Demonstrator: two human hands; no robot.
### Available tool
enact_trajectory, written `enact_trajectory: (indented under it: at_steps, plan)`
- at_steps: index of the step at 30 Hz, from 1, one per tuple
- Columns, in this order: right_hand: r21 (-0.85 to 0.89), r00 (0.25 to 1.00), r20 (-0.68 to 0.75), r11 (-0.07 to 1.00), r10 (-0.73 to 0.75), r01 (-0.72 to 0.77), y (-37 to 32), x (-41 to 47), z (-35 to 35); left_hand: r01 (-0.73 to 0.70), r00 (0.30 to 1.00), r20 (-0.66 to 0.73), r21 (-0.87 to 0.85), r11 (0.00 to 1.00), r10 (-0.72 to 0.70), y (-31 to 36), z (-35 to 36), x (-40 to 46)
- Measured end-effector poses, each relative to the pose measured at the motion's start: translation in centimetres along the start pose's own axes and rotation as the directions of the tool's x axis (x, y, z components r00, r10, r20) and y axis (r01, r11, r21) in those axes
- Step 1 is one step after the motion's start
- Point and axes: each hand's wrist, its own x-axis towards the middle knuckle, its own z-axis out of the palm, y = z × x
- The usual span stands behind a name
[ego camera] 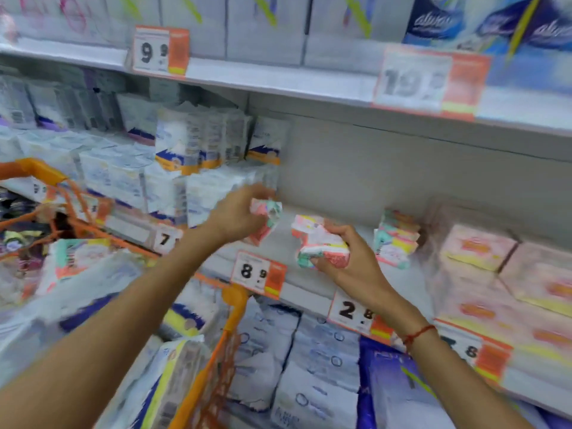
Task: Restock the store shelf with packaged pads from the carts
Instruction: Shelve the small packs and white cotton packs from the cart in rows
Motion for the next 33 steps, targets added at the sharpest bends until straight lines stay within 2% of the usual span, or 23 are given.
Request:
enact_trajectory:
  at_steps: [2,3,6,11,14,16,18,21,25,28,30,31,33]
  plan:
    - [-0.215,0.999,-0.051,0.977,0.008,-0.019,2.0,-0.2,-0.5,-0.003,0.992,0.127,0.046,0.999,-0.002,0.5,3.7,3.0]
    - [-0.268,0.997,-0.067,0.963,0.024,-0.042,2.7,-0.1,-0.6,-0.015,0.981,0.195,0.073,0.997,0.000,0.6,5.4,4.4]
    - [-0.300,0.988,-0.014,0.942,0.152,-0.149,4.3,1.0,-0.4,-0.053,0.934,0.357,0.172,0.984,-0.012,0.0,8.5,7.6]
    - [-0.025,0.911,0.272,0.949,0.310,-0.315,5.0,2.7,-2.3,-0.203,0.879,0.477,0.370,0.906,0.002,-0.1,10.3,10.4]
    - [0.121,0.862,0.359,0.898,0.359,-0.424,4.8,2.9,-3.4,-0.353,0.825,0.548,0.310,0.882,0.137,0.3,11.4,11.2]
    - [0.254,0.835,0.345,0.813,0.429,-0.523,4.7,2.6,-3.8,-0.330,0.808,0.569,0.226,0.917,0.151,0.2,12.5,10.9]
    - [0.430,0.783,0.315,0.655,0.536,-0.621,4.1,2.2,-4.5,-0.311,0.827,0.531,0.156,0.938,0.186,-0.2,12.8,10.3]
    - [0.620,0.692,0.313,0.412,0.651,-0.668,3.6,1.8,-6.1,-0.316,0.880,0.414,0.149,0.937,0.231,0.0,12.8,9.1]
    - [0.705,0.641,0.387,0.236,0.662,-0.669,4.2,0.8,-6.7,-0.294,0.951,0.172,0.258,0.920,0.256,0.8,15.0,6.8]
    - [0.780,0.661,0.407,0.137,0.630,-0.611,4.2,0.2,-7.1,-0.286,0.957,0.039,0.303,0.909,0.288,0.5,16.5,6.3]
    - [0.816,0.689,0.381,0.127,0.616,-0.564,3.8,0.1,-7.5,-0.280,0.957,0.018,0.295,0.914,0.288,0.2,16.8,6.3]
    - [0.813,0.708,0.350,0.176,0.613,-0.555,3.7,0.1,-7.8,-0.282,0.957,0.012,0.287,0.916,0.291,0.1,16.9,6.3]
    - [0.723,0.747,0.243,0.398,0.619,-0.565,3.2,0.5,-8.4,-0.287,0.954,-0.005,0.270,0.919,0.300,-0.1,16.9,6.4]
